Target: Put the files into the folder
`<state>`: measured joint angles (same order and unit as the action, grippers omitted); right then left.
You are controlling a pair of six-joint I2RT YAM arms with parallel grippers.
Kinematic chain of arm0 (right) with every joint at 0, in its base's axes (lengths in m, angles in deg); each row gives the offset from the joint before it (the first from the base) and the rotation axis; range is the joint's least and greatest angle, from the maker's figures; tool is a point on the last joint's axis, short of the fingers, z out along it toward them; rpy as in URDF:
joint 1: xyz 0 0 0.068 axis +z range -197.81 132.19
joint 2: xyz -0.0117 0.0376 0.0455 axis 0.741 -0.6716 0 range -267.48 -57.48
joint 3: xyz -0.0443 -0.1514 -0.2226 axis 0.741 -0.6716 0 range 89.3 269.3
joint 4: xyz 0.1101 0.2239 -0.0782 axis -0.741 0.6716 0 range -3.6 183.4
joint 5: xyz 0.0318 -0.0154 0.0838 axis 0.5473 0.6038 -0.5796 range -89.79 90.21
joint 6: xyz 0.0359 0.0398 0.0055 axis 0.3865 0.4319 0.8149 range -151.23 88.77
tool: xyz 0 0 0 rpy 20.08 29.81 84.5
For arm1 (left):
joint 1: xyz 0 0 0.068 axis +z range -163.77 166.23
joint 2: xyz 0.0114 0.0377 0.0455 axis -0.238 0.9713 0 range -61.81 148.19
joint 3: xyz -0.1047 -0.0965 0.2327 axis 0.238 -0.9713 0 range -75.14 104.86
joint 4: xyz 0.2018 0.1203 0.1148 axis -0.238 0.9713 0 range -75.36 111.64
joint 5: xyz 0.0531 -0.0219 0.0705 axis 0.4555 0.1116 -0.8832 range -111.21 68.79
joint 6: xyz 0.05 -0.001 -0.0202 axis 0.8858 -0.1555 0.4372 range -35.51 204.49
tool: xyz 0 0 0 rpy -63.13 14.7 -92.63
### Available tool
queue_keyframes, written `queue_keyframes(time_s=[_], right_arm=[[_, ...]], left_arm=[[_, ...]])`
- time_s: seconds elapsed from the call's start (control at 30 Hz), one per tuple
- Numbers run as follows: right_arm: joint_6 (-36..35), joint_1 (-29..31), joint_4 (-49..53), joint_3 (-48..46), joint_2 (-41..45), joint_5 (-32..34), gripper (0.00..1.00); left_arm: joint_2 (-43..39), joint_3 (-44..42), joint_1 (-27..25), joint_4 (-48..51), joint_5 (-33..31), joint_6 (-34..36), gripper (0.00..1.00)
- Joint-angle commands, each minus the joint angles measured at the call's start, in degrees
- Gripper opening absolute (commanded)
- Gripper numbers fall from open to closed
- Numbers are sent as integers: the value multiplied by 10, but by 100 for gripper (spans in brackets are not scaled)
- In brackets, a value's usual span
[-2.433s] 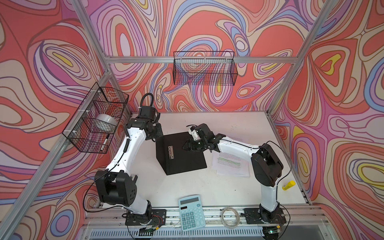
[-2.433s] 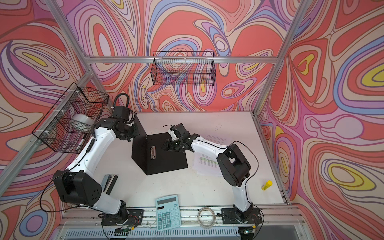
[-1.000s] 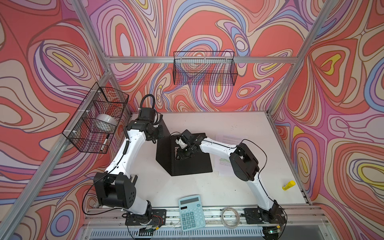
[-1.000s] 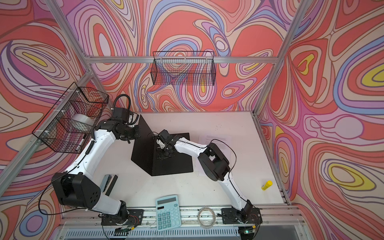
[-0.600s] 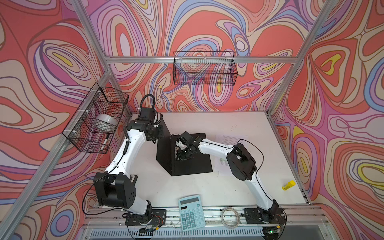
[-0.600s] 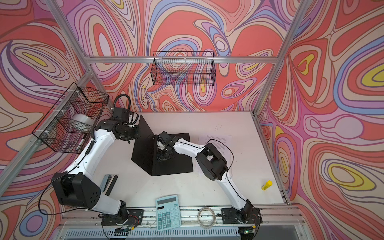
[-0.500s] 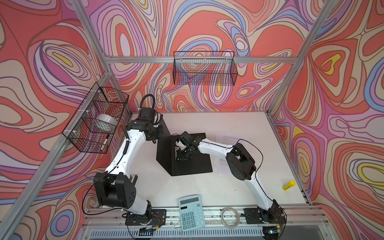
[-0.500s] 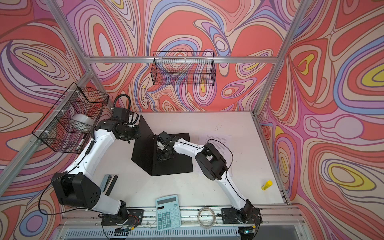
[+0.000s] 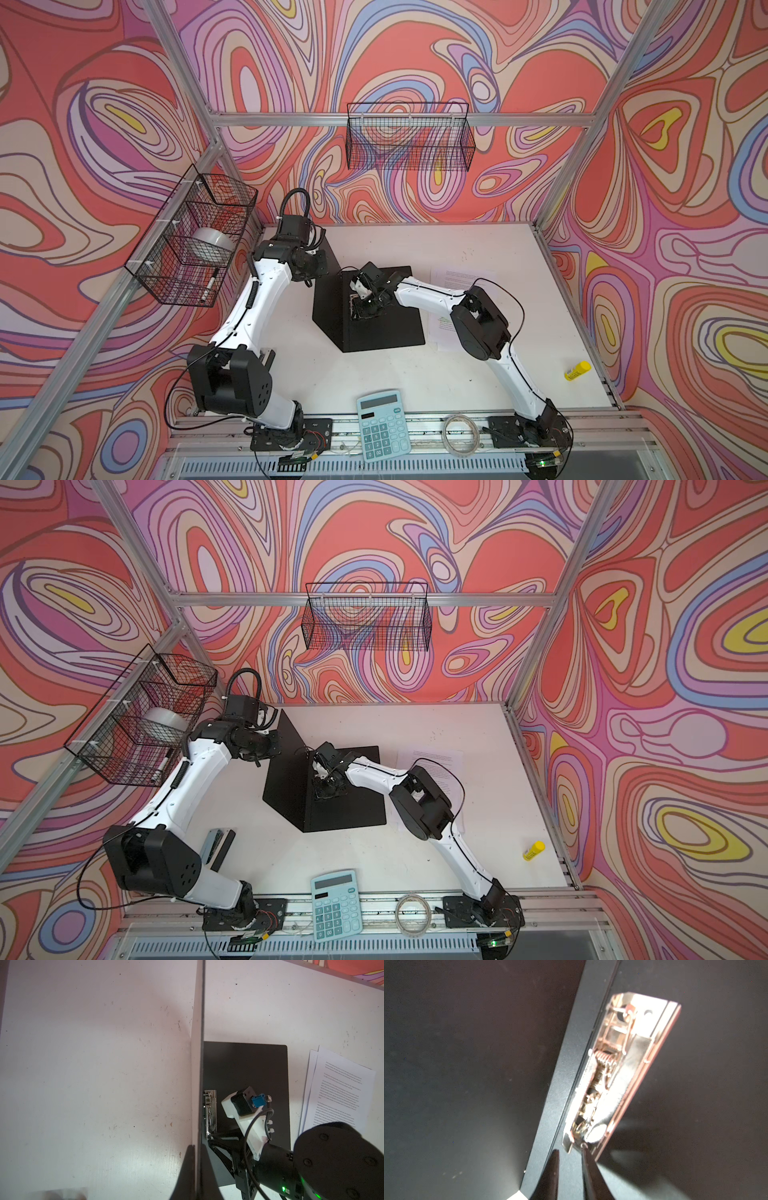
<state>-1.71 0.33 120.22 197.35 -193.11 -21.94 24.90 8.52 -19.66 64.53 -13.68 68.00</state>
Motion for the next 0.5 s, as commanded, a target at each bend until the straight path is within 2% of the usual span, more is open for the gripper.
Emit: queue_keyframes(time_s=[0.0,0.47], right_arm=[[2,1,0,12,-19,2,19],[9,2,3,16,-31,-5,12]], left_arm=[[-5,15,2,14,15,1,0],[-7,15,2,14,29,-2,0]])
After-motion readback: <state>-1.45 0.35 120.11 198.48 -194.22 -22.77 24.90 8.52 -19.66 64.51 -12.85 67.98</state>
